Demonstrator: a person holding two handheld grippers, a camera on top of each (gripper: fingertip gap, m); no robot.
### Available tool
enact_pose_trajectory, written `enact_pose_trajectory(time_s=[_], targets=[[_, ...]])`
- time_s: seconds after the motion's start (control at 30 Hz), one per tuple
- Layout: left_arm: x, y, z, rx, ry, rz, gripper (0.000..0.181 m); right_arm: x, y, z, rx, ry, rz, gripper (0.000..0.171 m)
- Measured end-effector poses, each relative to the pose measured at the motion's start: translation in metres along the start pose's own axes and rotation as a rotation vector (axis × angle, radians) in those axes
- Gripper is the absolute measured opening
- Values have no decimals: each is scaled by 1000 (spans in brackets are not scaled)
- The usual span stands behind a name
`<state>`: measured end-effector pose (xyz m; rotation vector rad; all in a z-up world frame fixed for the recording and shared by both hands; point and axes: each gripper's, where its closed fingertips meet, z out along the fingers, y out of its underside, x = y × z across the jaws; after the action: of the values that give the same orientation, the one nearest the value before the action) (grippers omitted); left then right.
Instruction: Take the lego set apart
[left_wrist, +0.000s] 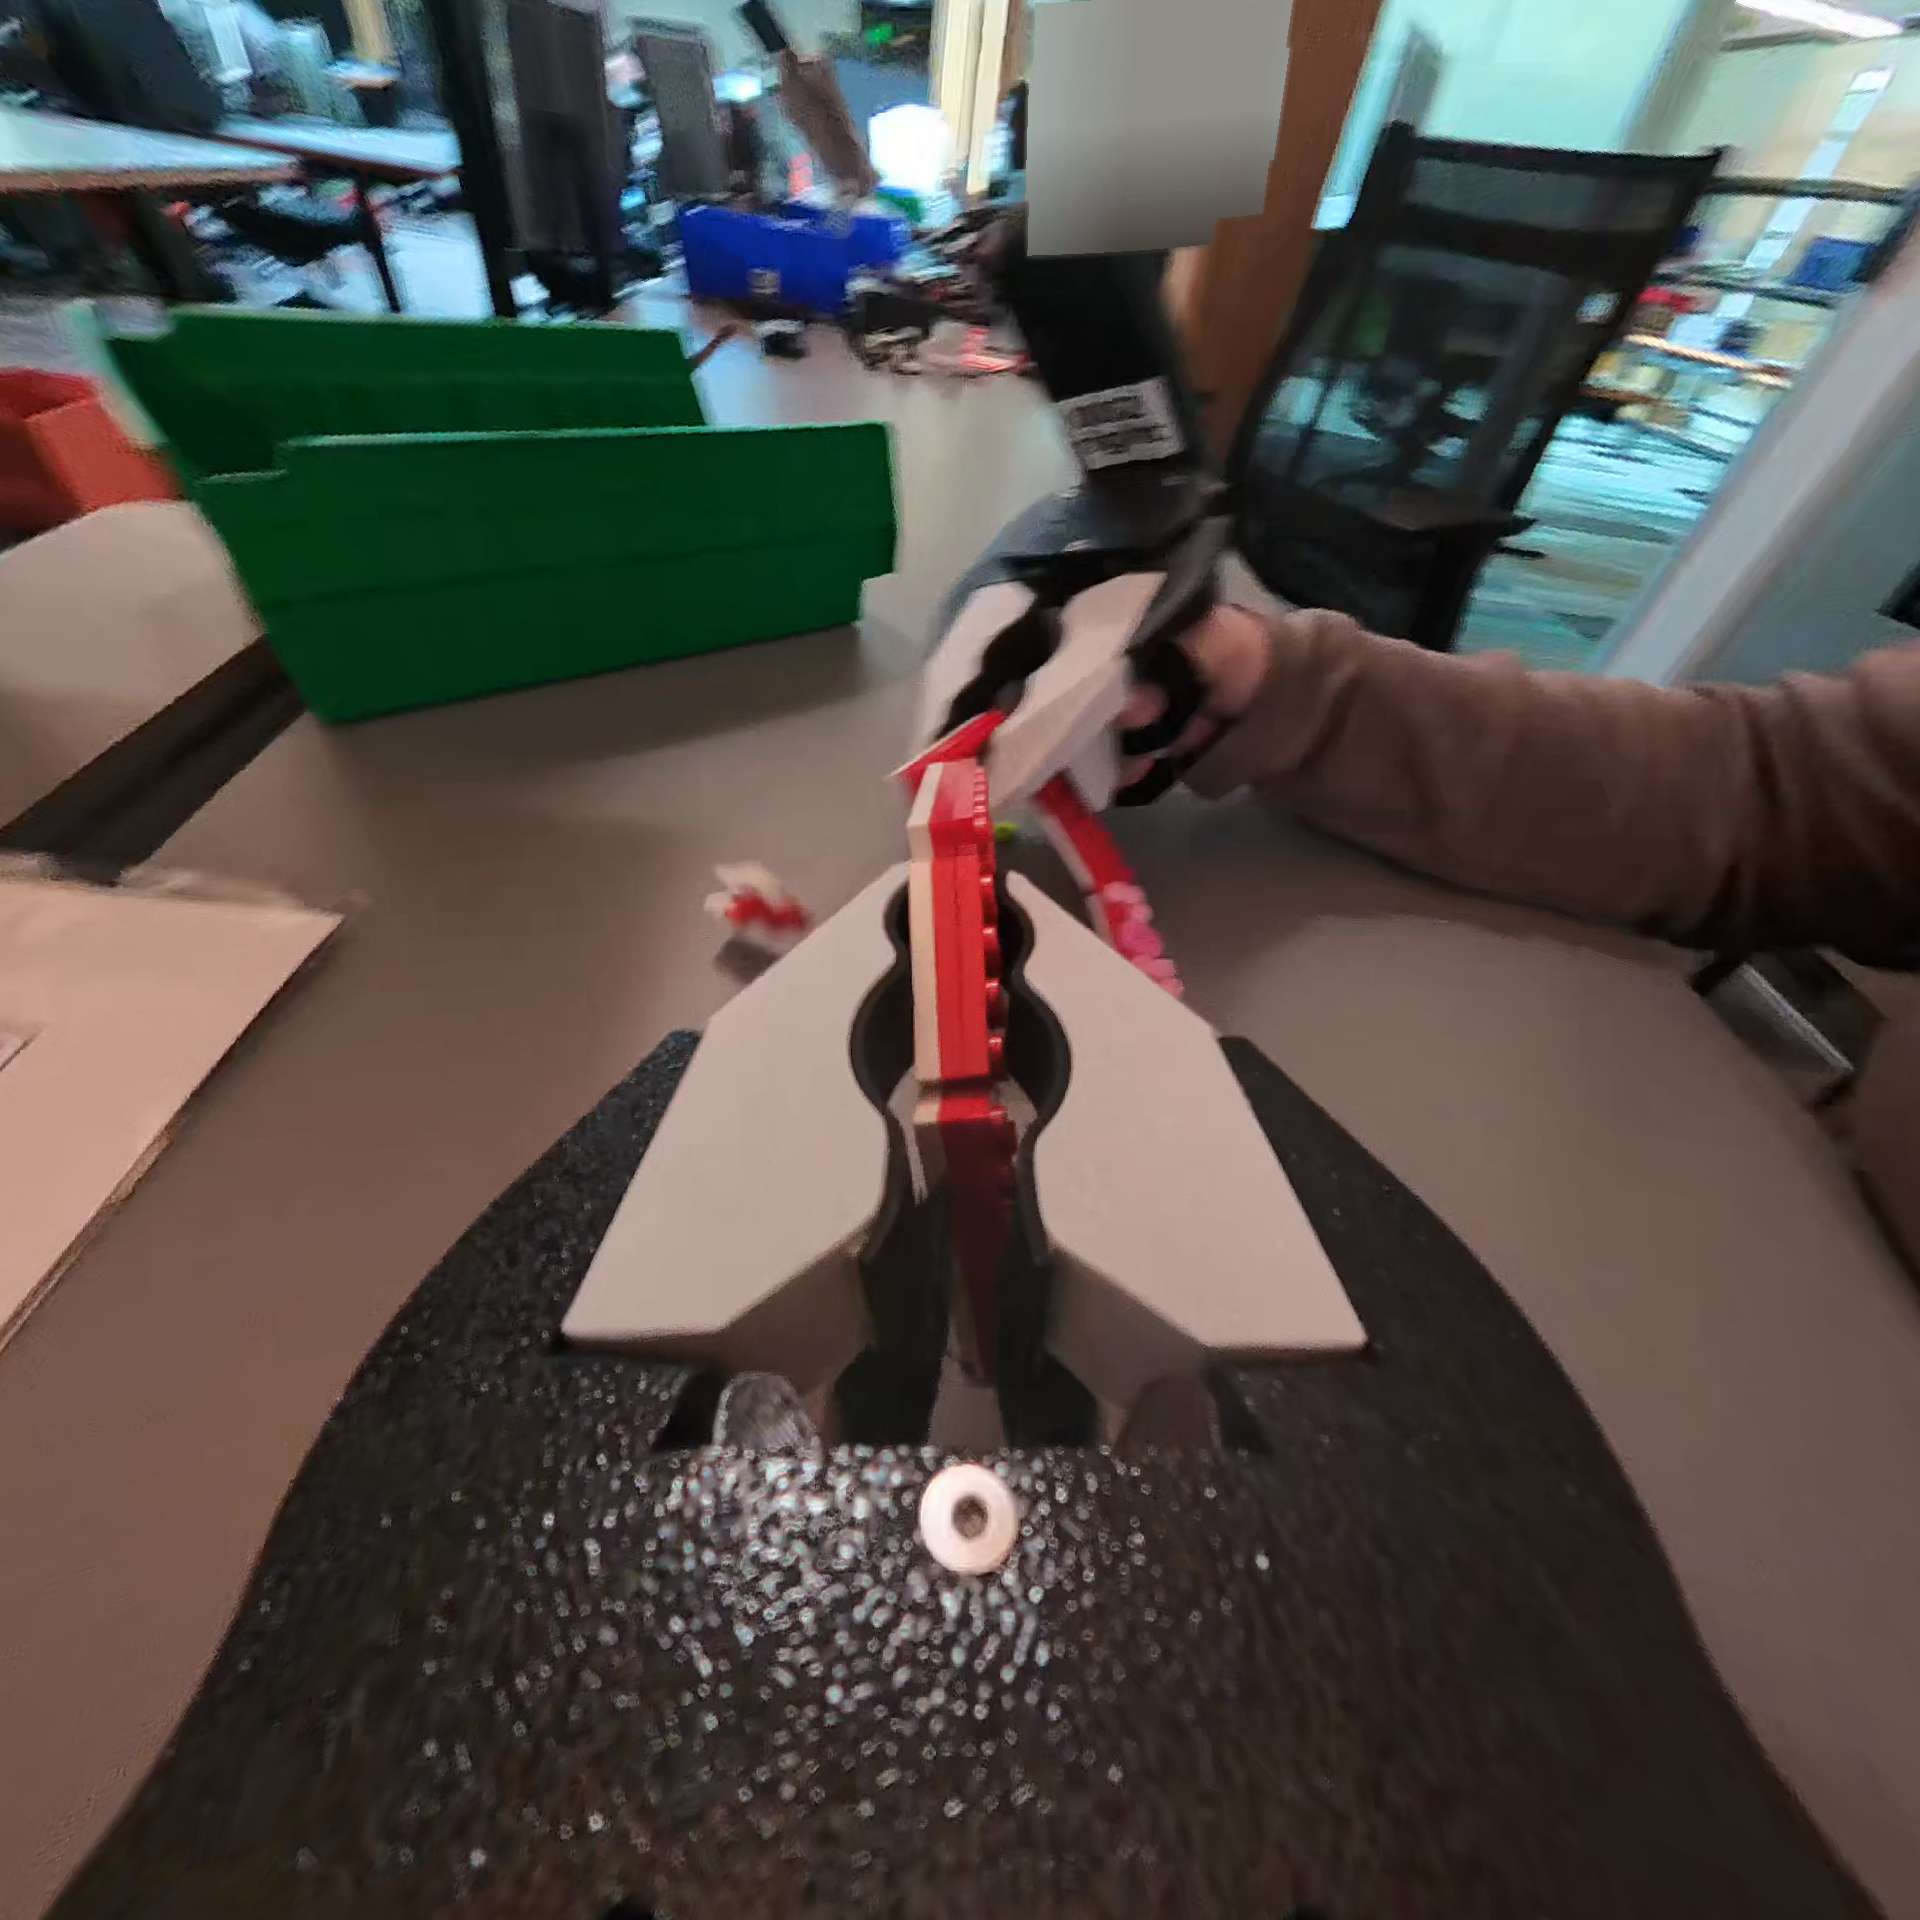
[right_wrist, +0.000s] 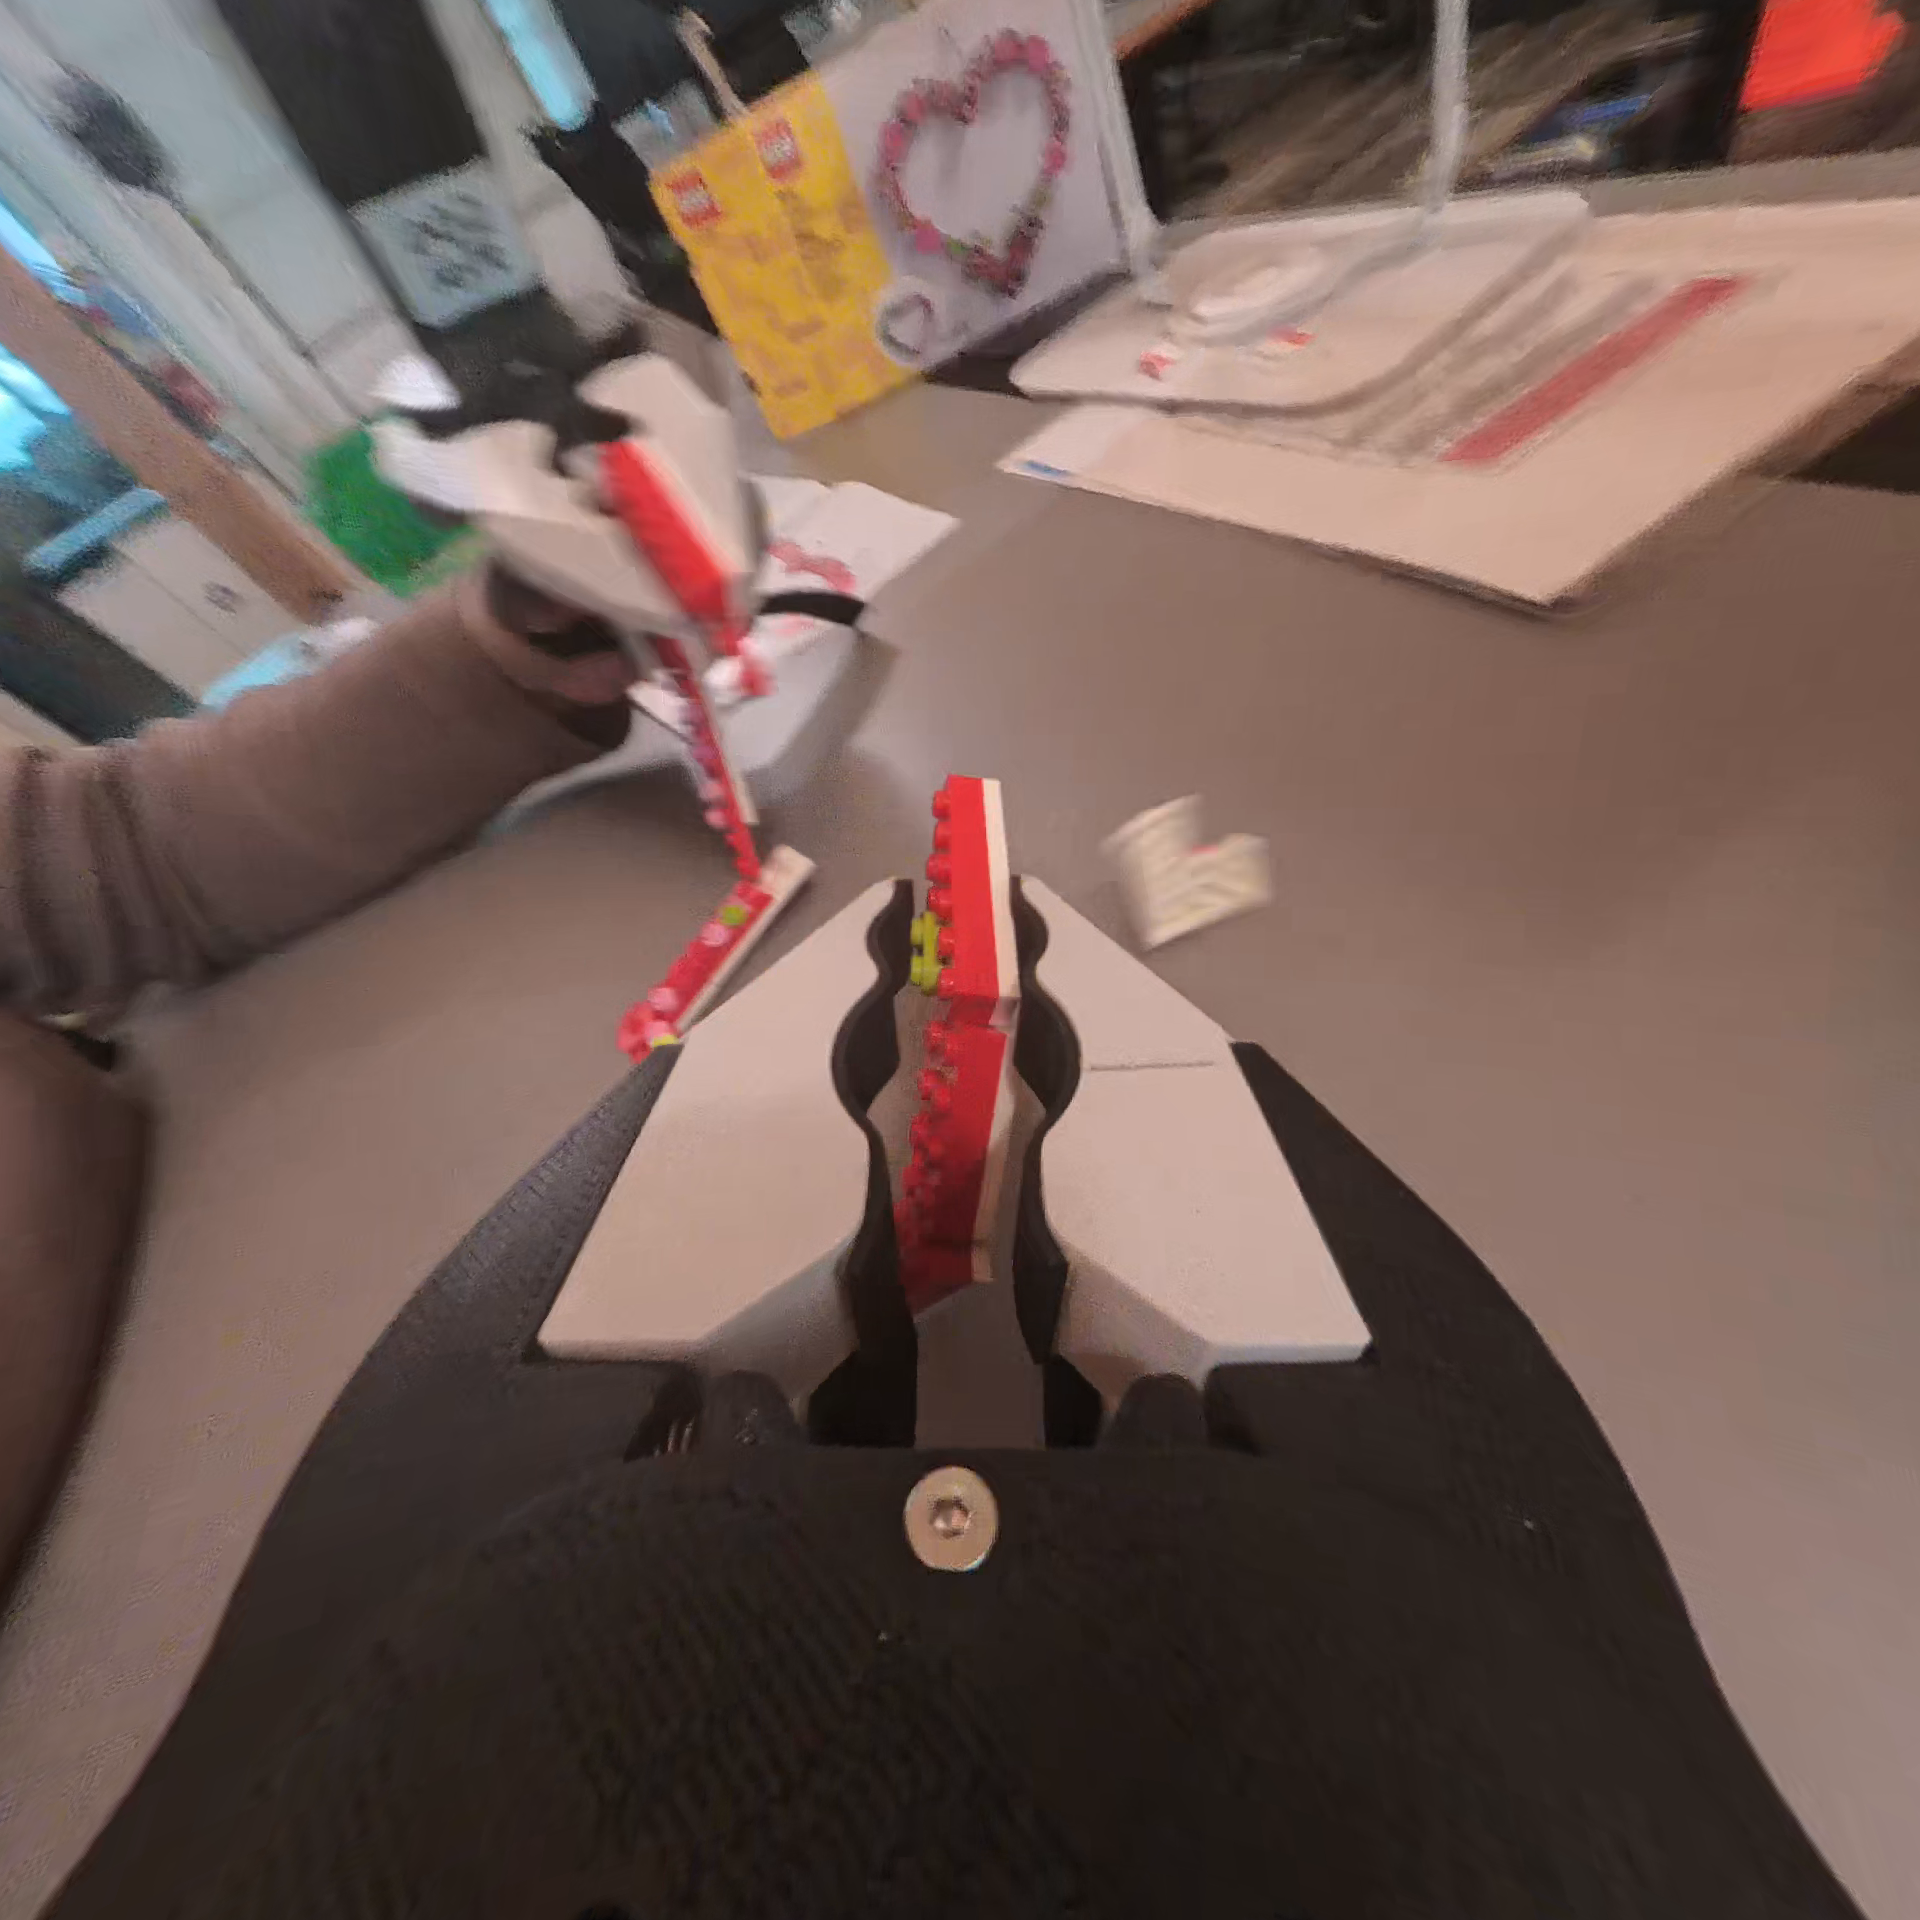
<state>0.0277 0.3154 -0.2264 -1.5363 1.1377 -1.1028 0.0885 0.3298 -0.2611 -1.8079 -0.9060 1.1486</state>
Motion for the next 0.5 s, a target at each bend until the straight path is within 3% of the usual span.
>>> enact_pose_trajectory(time_s=[0.27,0.5], targets=[[-46,31,-7,-74,-157,-304,8,6,-9,-7,60,34,22,16],[-64,57,-10,-165,-249,-486,12,11,23,-3,-107,14,232,17]])
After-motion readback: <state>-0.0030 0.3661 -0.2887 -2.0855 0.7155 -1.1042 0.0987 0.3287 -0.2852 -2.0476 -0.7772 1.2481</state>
